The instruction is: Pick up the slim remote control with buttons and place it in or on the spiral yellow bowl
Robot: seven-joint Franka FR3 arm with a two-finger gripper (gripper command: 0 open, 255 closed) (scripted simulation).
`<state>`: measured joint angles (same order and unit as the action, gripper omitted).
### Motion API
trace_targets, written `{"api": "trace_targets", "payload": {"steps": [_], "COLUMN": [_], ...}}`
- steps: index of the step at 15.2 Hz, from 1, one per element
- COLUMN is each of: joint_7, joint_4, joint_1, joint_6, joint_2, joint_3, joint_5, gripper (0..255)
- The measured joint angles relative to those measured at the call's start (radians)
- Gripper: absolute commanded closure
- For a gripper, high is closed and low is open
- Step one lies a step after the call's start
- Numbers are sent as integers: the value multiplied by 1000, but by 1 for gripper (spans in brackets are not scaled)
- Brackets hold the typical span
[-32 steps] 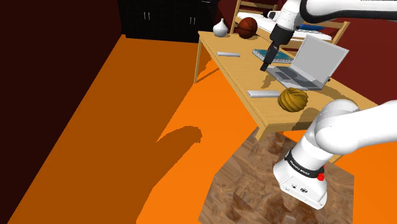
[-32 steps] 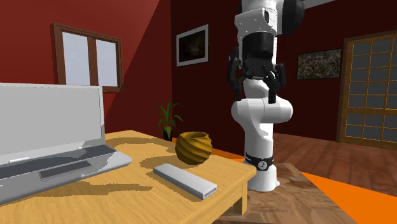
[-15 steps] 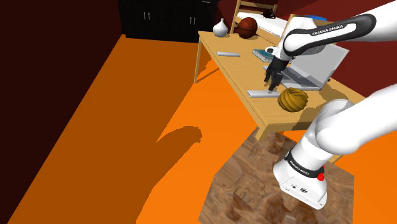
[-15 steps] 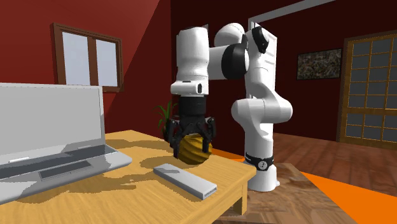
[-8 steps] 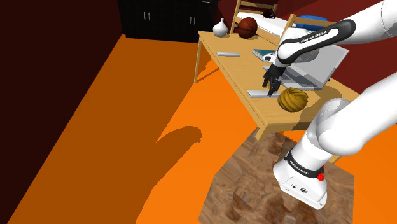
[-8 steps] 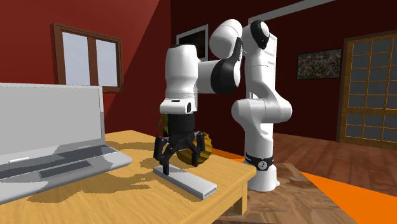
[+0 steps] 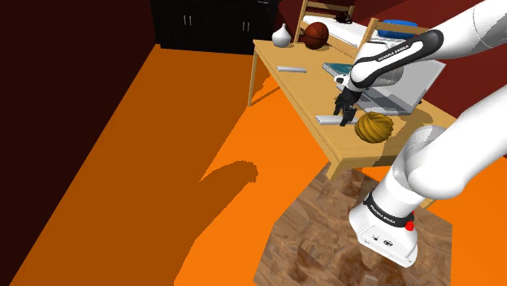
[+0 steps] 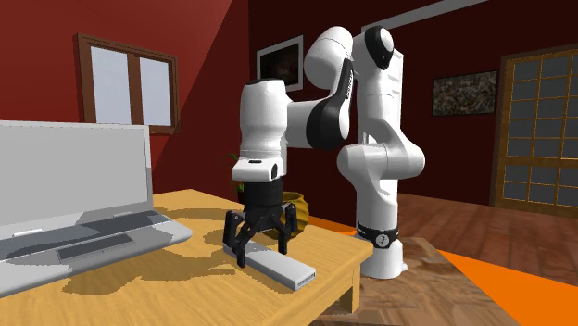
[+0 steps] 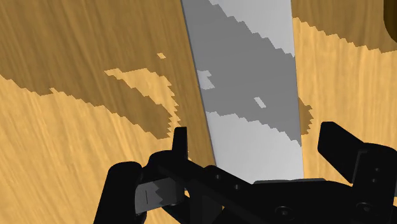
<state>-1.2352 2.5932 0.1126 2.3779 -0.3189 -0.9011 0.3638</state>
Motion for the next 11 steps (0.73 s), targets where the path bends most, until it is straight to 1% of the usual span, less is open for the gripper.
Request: {"api": "trace_targets", "payload": {"steps": [2,3,11], "joint_7": [0,0,0], "joint_4": [0,0,-1], "joint_1": [0,0,0], "joint_6": [1,1,1], "joint_2": [0,0,0], "joint_3": [0,0,0], "joint_5": [0,0,1], "gripper": [0,255,255]}}
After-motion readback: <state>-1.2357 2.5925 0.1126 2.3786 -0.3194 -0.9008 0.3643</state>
